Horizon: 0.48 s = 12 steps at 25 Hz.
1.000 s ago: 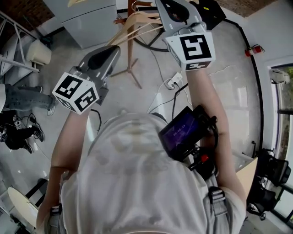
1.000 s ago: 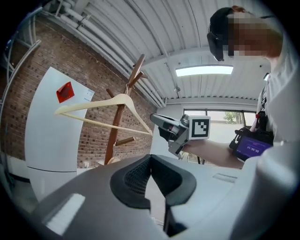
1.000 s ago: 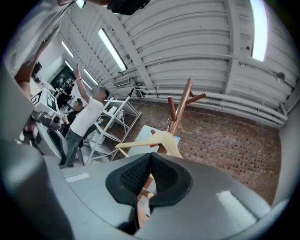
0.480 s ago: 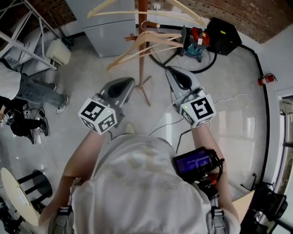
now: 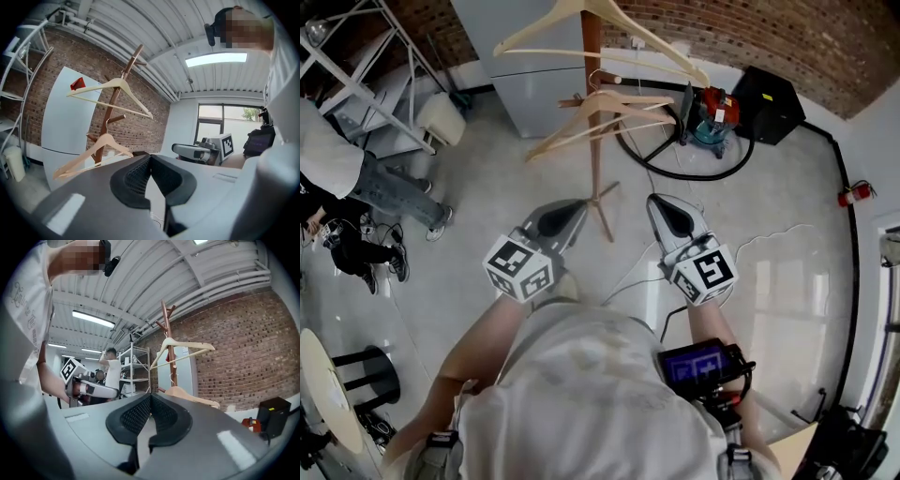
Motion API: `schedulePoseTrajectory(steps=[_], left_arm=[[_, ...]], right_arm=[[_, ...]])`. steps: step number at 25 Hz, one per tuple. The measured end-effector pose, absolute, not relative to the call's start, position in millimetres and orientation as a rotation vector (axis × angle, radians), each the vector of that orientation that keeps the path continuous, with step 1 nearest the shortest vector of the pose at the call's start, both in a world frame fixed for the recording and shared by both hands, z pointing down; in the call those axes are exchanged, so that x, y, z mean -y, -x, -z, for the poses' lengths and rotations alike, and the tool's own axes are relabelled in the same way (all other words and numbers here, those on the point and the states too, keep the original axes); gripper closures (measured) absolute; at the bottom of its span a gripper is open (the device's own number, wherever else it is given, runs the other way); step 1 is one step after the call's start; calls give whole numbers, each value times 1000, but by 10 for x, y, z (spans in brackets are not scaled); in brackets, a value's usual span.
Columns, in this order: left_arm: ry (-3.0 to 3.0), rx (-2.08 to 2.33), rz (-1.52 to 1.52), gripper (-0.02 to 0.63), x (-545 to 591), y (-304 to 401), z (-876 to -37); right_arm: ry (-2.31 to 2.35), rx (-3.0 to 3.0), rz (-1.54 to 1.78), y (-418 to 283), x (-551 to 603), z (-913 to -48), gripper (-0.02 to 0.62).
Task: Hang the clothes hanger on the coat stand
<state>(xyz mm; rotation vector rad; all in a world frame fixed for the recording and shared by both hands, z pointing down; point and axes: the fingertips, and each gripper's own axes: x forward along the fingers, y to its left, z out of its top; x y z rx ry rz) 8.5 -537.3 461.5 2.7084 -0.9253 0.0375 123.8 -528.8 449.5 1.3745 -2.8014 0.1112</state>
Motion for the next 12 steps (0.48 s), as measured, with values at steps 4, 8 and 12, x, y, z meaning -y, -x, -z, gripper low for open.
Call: schedulePoseTrajectory(steps=[4, 8, 12], left_arm=[[-2708, 930, -42, 604, 5216, -216, -4635], [-2713, 941, -46, 604, 5093, -311, -4614], [-2711, 959, -51, 604, 4993, -366, -4583]], right_arm=[[-1382, 2814, -126, -1333, 5136, -4512, 583], [-1371, 2827, -130, -1409, 5017, -4513, 583], [-1370, 2840, -133, -1478, 4912, -4484, 583]])
